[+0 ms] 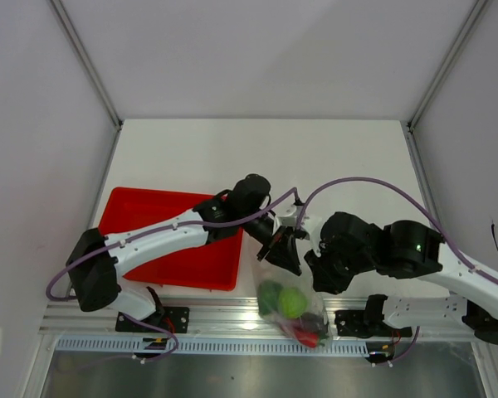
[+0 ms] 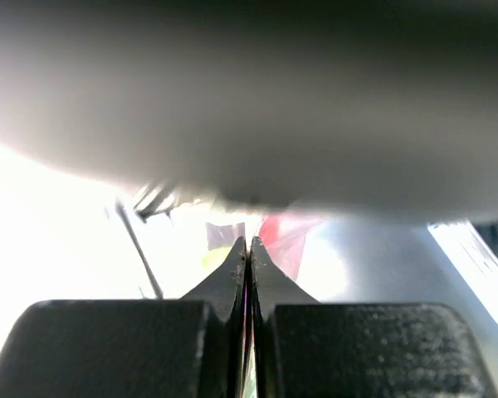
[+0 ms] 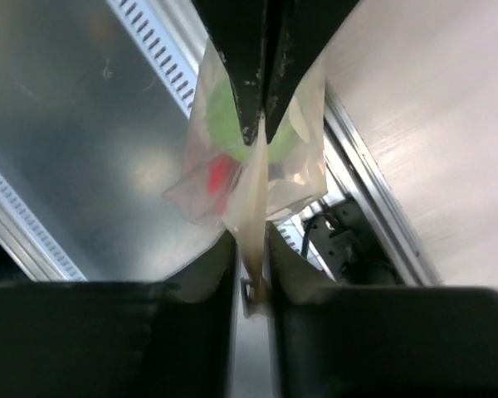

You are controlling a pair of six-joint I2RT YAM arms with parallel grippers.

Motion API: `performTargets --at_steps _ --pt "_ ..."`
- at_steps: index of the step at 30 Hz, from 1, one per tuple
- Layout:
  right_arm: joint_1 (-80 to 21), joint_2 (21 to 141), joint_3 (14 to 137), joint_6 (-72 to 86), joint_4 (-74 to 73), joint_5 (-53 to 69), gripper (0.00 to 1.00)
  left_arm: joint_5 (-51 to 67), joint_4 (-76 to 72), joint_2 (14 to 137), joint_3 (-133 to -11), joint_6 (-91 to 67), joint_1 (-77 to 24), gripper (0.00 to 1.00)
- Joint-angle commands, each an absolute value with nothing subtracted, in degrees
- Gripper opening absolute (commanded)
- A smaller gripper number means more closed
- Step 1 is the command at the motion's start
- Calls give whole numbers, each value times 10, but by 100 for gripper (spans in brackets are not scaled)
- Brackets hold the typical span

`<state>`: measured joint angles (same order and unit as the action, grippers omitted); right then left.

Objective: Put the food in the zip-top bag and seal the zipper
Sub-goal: Zip the zipper food storage bag at the center of the board.

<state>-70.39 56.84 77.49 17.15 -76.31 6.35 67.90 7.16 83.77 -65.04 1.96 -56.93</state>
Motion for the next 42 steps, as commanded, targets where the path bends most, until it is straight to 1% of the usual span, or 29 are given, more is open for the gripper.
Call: performTargets --at_steps 1,3,4,5,6,7,9,14,17,20,24,26,27,29,30,31,35,36,38,39,41,42 --pt "-701 566 808 189 -729 -26 35 576 92 809 -636 -13 -558 1" --pt "-694 559 802 202 -720 -55 47 536 95 774 -627 -25 -550 1" --pt "-692 553 796 215 -702 -66 59 512 99 760 -627 -32 -546 0" --pt "-688 535 790 219 -691 -69 65 460 111 749 -623 -36 -545 1" --pt "-681 524 773 222 -678 -70 70 434 117 728 -623 -40 -544 1" --pt "-676 503 764 231 -649 -75 88 391 127 720 -624 -51 -544 1" --pt "-658 486 740 236 -610 -70 91 357 134 700 -622 -71 -544 1" --pt "-621 456 696 257 -538 -71 91 315 97 654 -578 -104 -545 1" --pt "-598 435 653 258 -466 -47 87 321 50 633 -544 -118 -545 1" --pt "-575 418 616 244 -389 -22 80 331 42 635 -537 -125 -545 1" --pt "-525 420 586 212 -351 52 77 328 33 633 -527 -130 -545 0" --pt "-498 420 569 204 -345 58 72 321 33 633 -529 -131 -545 0" --pt "-488 418 562 201 -336 68 64 321 34 632 -531 -129 -545 1" --pt "-463 408 536 196 -321 110 57 316 34 632 -533 -129 -545 1" --pt "-457 404 527 196 -306 152 54 316 35 631 -534 -128 -545 1" --pt "-454 394 521 198 -302 169 54 315 35 632 -536 -127 -545 0" --pt "-454 357 500 196 -293 208 48 315 45 636 -545 -121 -544 1" --pt "-453 351 498 194 -291 215 42 316 45 637 -544 -120 -544 1" --pt "-453 338 499 188 -293 214 35 327 47 641 -548 -118 -543 1" --pt "-452 335 504 185 -294 217 25 330 47 642 -549 -113 -543 1" --pt "-451 336 509 176 -294 218 15 336 50 646 -550 -110 -543 0" --pt "-450 344 514 172 -300 217 3 336 54 646 -551 -107 -543 1"
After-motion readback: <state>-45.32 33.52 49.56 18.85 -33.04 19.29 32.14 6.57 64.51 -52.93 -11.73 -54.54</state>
